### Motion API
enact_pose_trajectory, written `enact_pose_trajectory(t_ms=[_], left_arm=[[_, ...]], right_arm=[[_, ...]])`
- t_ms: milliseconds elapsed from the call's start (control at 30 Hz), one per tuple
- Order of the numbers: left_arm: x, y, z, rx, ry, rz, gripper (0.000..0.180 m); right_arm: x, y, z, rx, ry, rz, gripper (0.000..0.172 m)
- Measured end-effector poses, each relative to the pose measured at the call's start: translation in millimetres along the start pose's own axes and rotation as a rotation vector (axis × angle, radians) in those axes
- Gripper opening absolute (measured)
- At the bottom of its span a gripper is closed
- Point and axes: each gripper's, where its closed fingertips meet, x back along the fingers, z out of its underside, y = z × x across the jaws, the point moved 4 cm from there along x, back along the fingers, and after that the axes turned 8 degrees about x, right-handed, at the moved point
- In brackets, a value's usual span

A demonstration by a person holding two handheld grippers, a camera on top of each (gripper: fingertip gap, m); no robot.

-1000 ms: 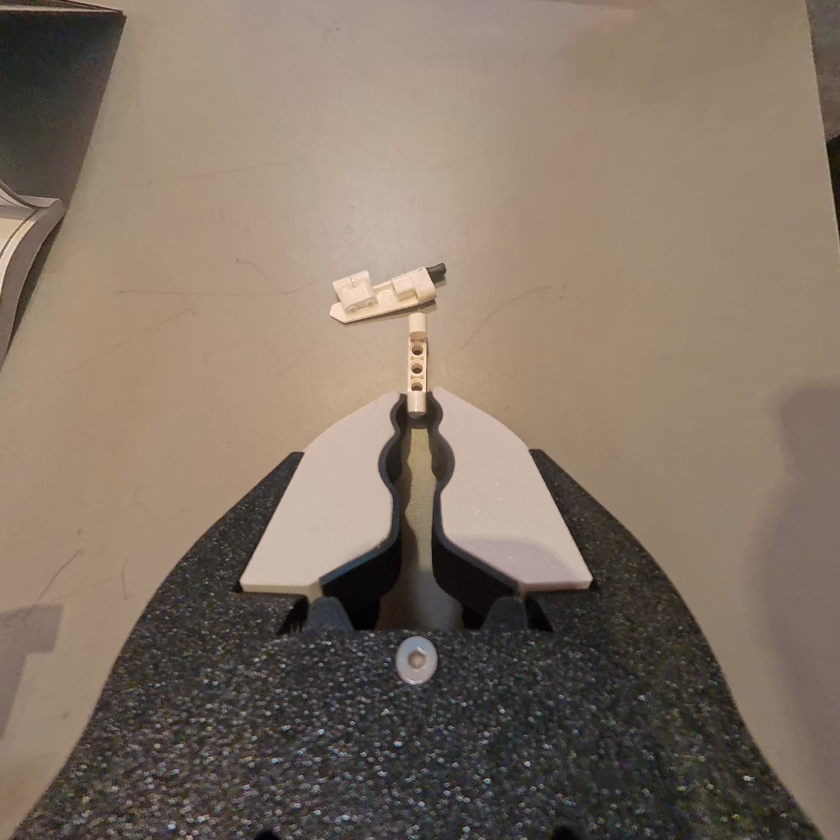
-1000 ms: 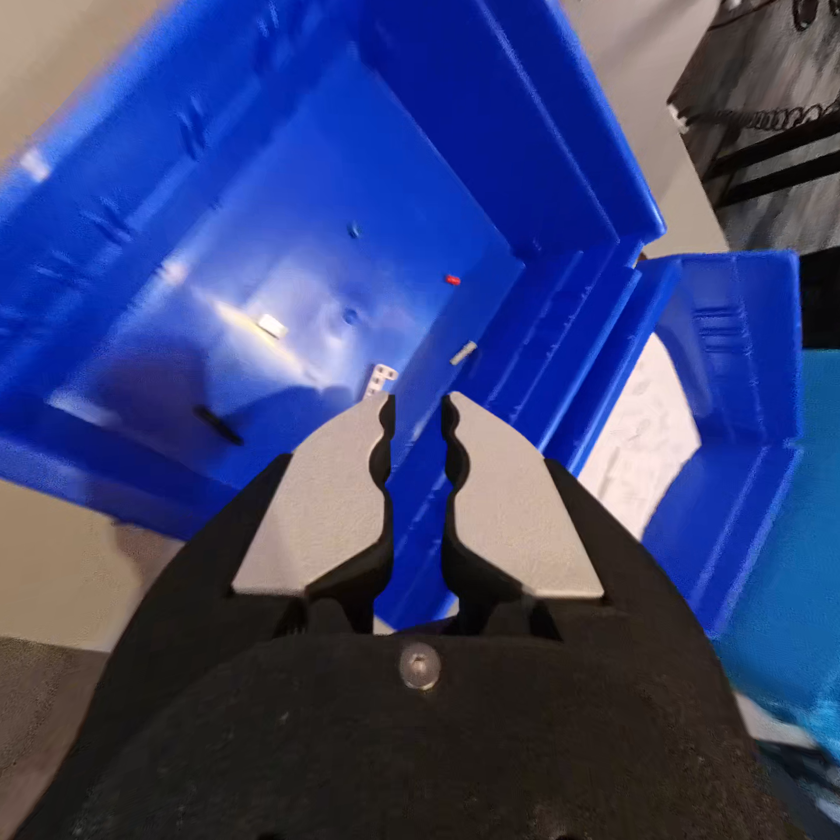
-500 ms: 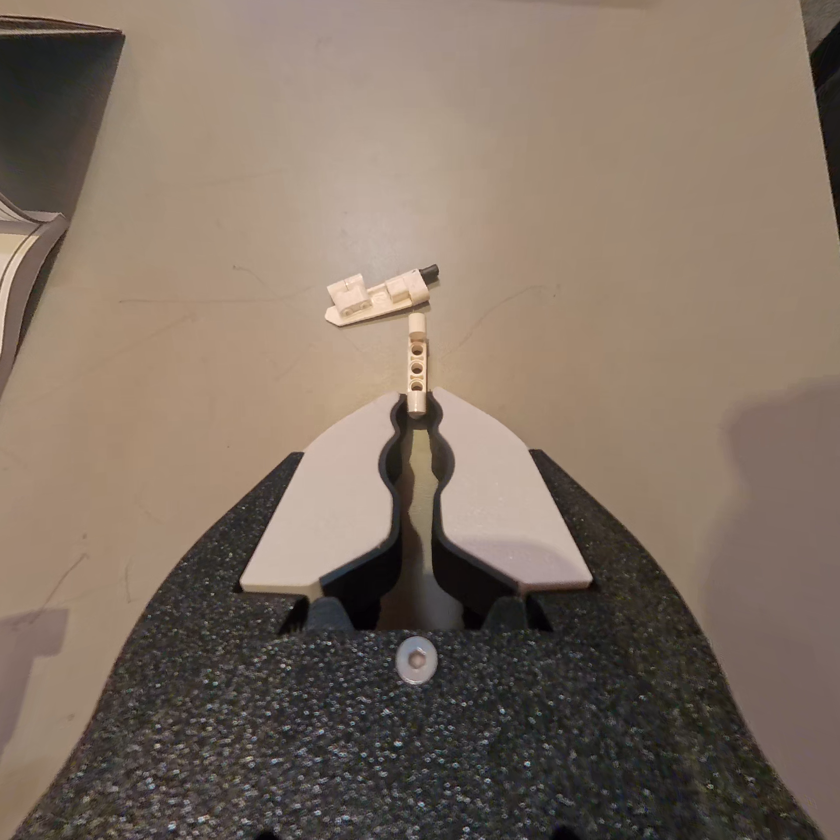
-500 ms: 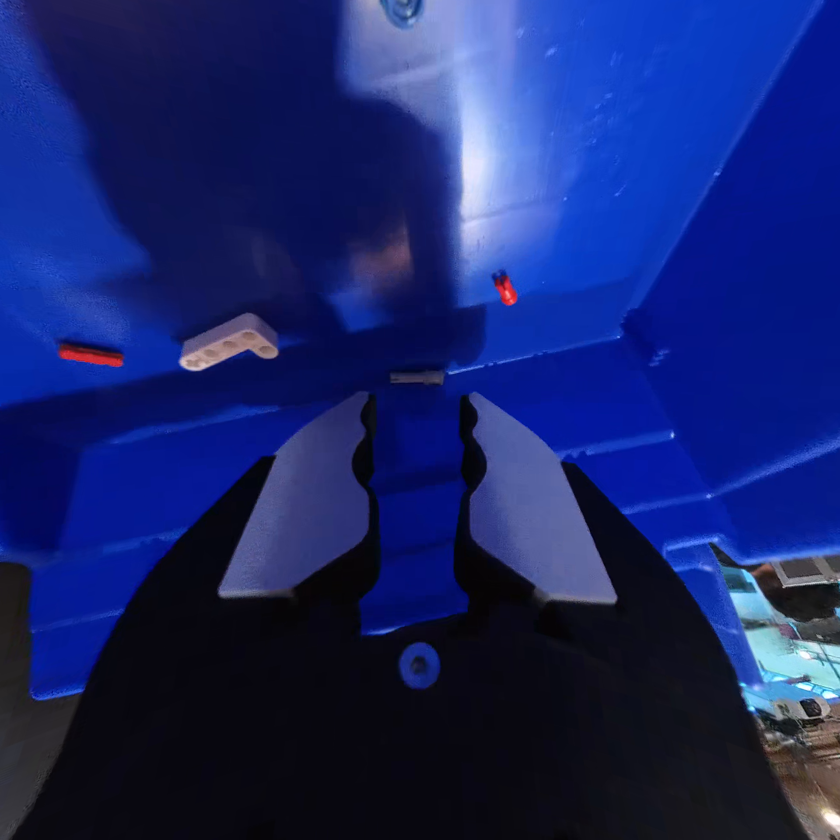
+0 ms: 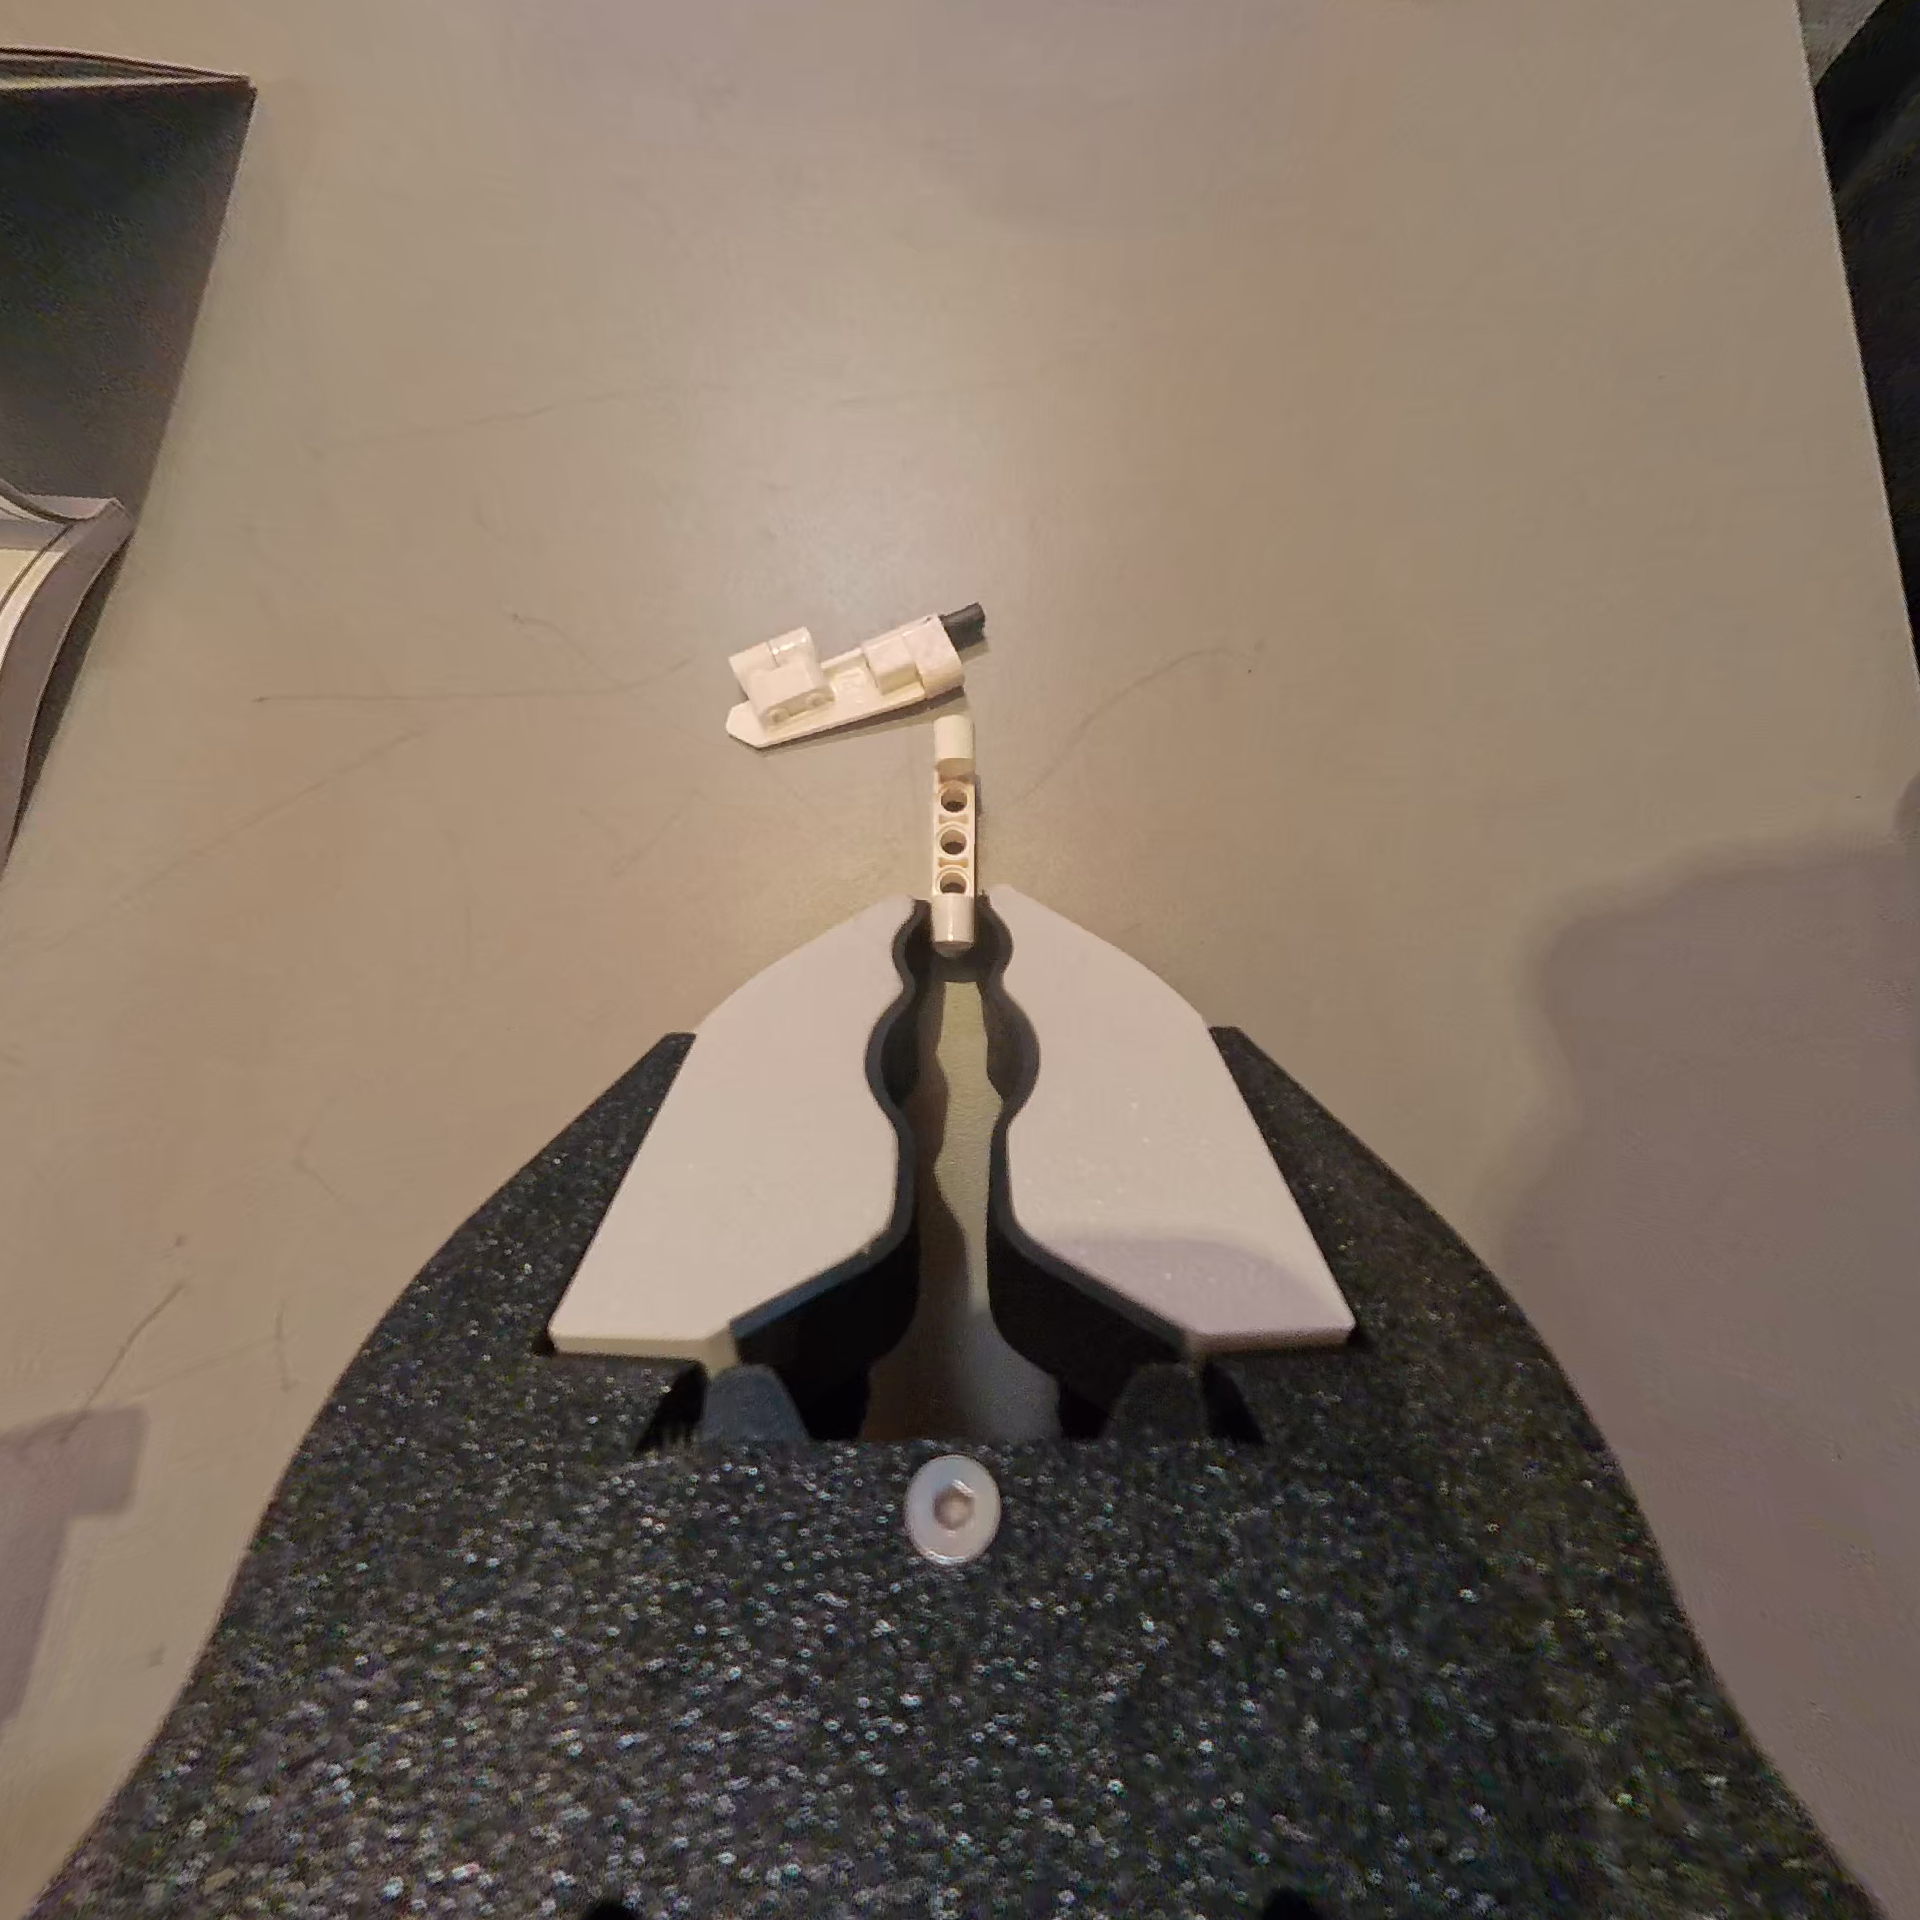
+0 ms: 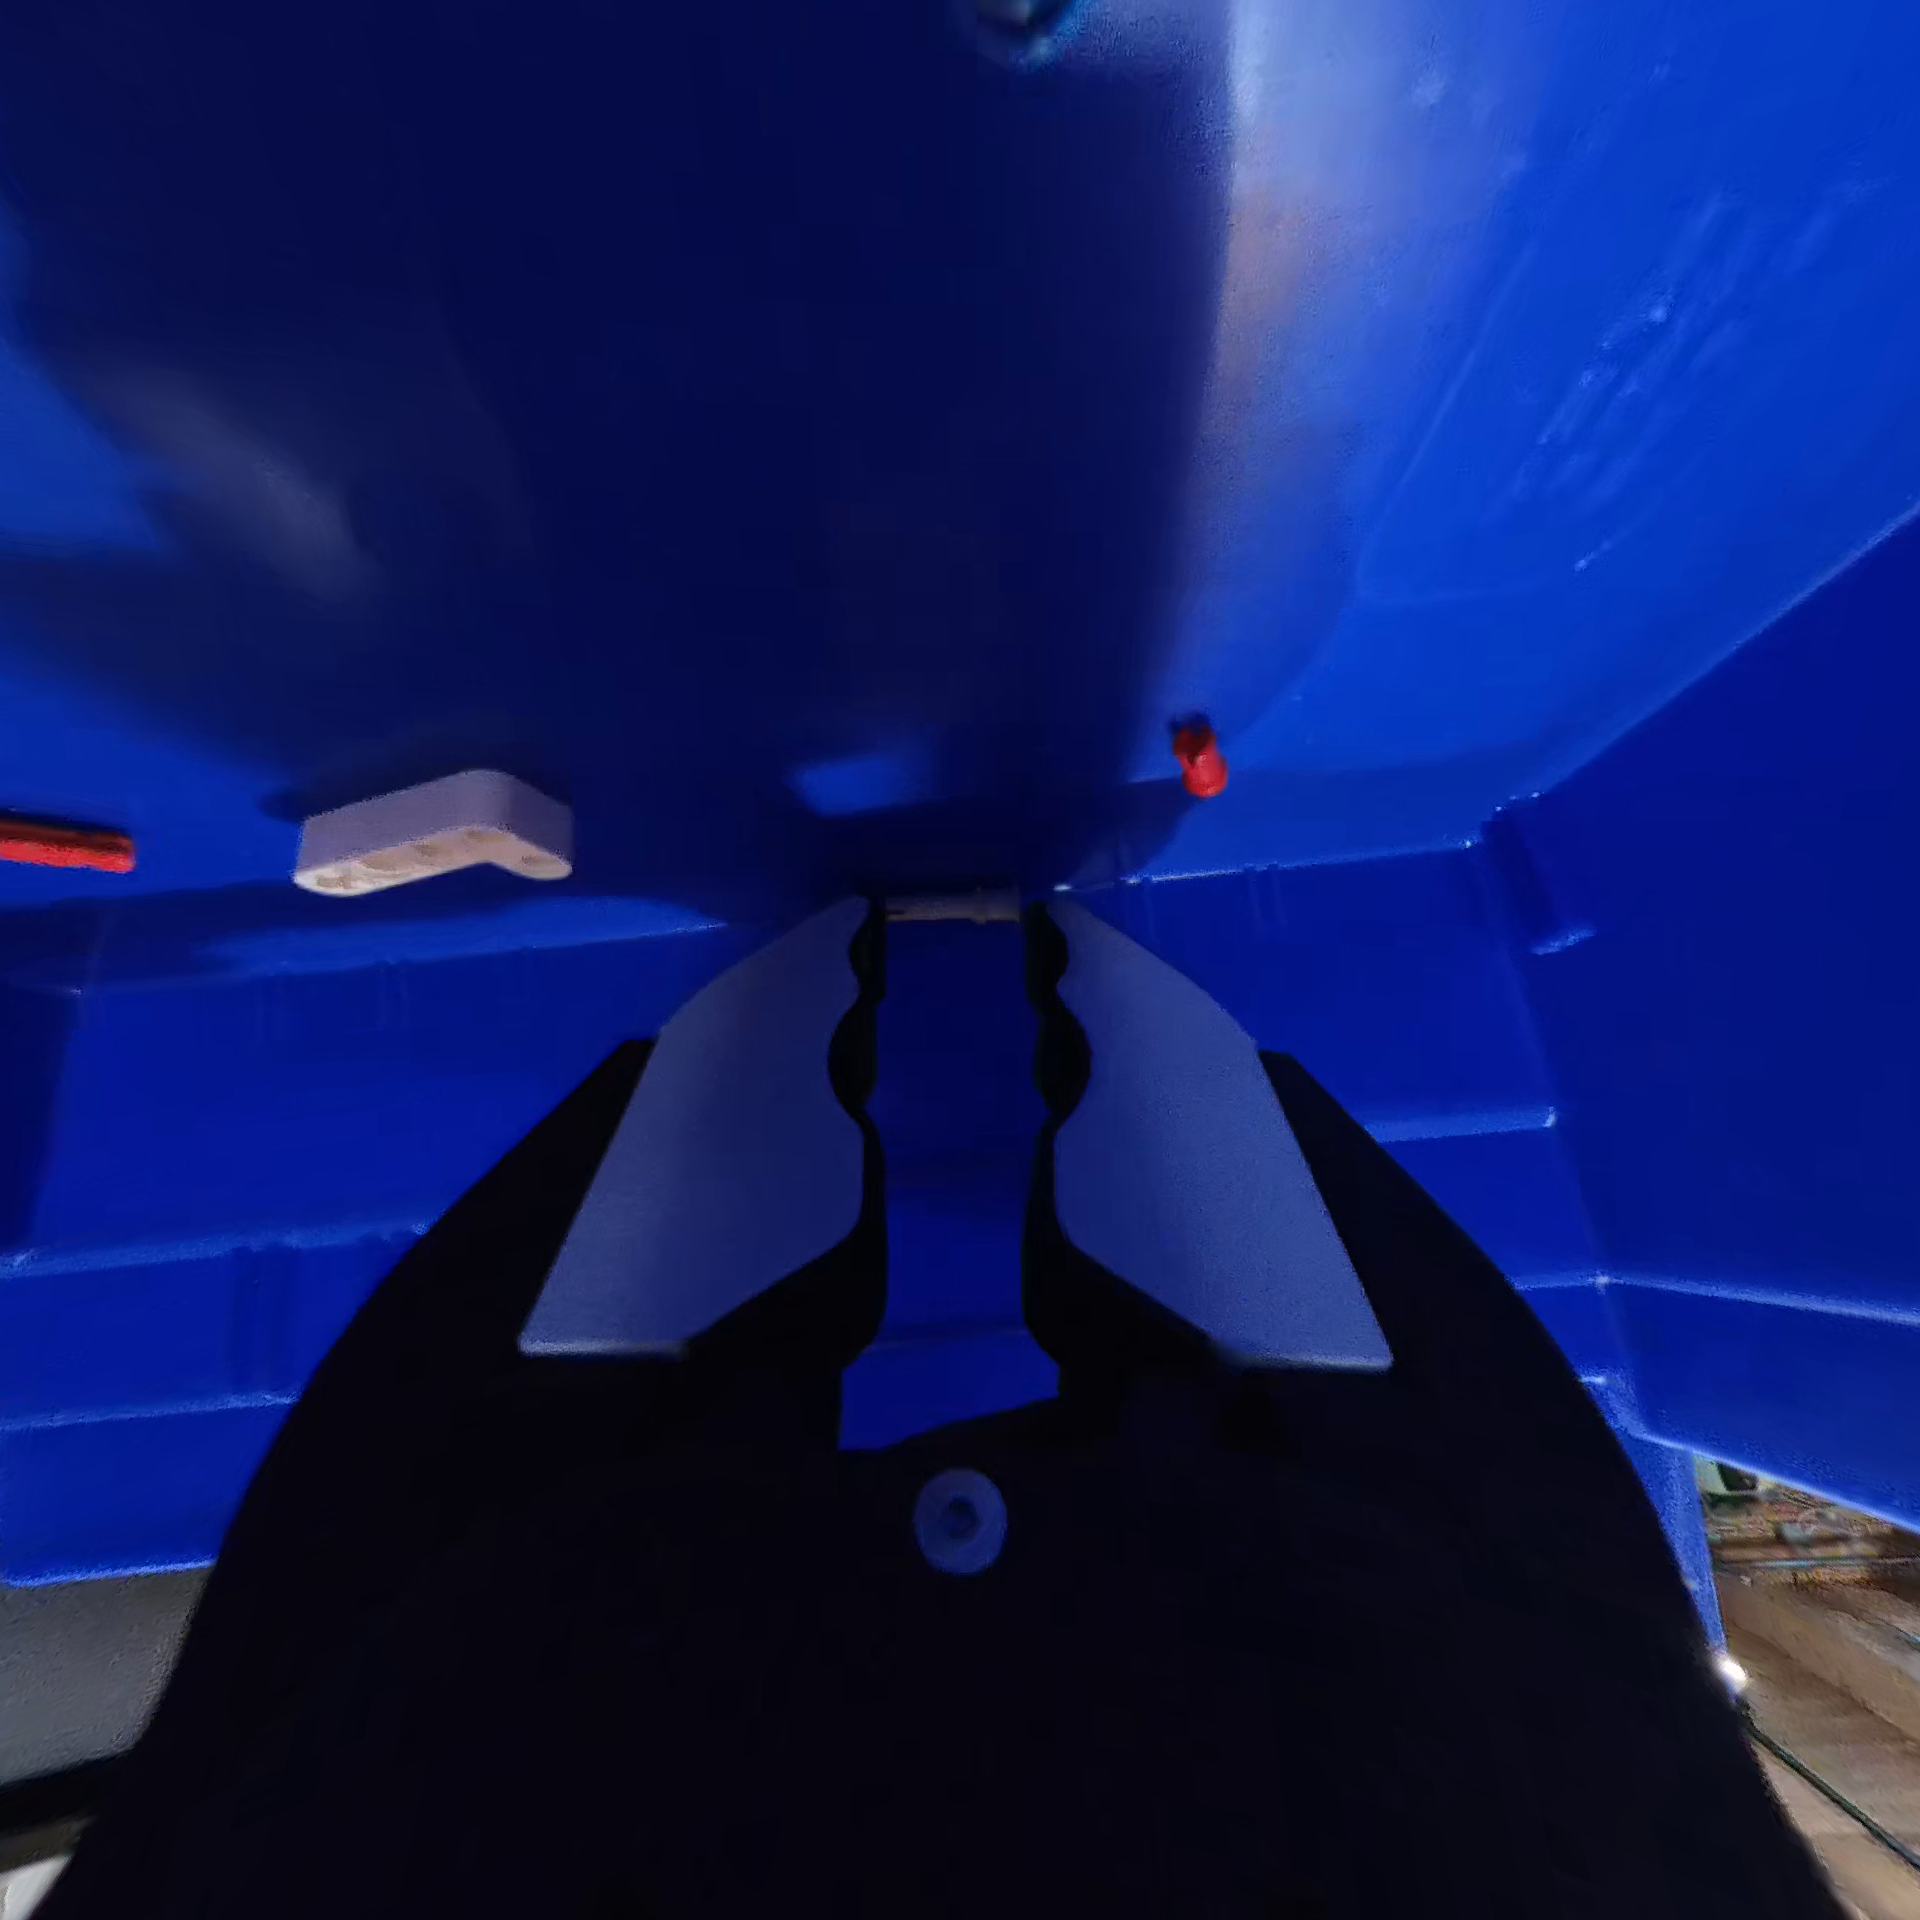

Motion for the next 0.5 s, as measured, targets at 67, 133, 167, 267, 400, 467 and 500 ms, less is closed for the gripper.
enact_pose_trajectory(t_ms=[67, 133, 167, 267, 400, 467, 500], left_arm=[[0, 0, 0, -0.001, 0.000, 0.000, 0.007], [0, 0, 0, -0.003, -0.001, -0.002, 0.008], [0, 0, 0, -0.004, -0.002, -0.002, 0.007], [0, 0, 0, -0.005, -0.002, -0.003, 0.007], [0, 0, 0, -0.008, -0.003, -0.003, 0.007], [0, 0, 0, -0.008, -0.003, -0.003, 0.007], [0, 0, 0, -0.007, -0.003, -0.003, 0.008]], right_arm=[[-1, 0, 1, 0.011, 0.003, -0.010, 0.026], [-1, 0, 1, 0.014, -0.004, -0.014, 0.025], [-1, -1, 1, 0.012, -0.007, -0.013, 0.025], [0, 1, 2, 0.005, -0.018, -0.002, 0.025], [8, 8, 4, -0.018, -0.051, -0.007, 0.025], [20, 10, 9, -0.033, -0.068, 0.016, 0.025], [29, 11, 11, -0.045, -0.081, 0.028, 0.025]])
